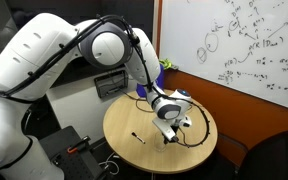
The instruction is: Move the glass to the right
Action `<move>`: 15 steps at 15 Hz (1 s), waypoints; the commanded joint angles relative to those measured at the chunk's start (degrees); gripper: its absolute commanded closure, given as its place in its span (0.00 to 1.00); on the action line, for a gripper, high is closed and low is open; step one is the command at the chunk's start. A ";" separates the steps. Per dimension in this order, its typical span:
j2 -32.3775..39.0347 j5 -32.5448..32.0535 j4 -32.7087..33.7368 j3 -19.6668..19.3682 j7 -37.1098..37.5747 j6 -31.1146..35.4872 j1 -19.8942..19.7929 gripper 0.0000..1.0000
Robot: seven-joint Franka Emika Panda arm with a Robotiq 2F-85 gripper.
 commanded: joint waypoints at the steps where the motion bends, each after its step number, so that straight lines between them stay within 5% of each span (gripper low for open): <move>1: -2.49 -0.87 -3.95 0.64 -0.95 3.12 -0.35 0.99; 5: -2.57 -1.09 -6.18 0.38 -0.05 8.43 0.33 0.94; 6: -2.72 -1.05 -6.42 0.70 -0.36 8.49 -0.01 0.70; 8: -3.24 -1.51 -7.41 0.40 -0.09 10.25 0.39 0.65; 15: -13.92 -0.96 -12.67 2.16 -0.81 3.78 0.36 0.14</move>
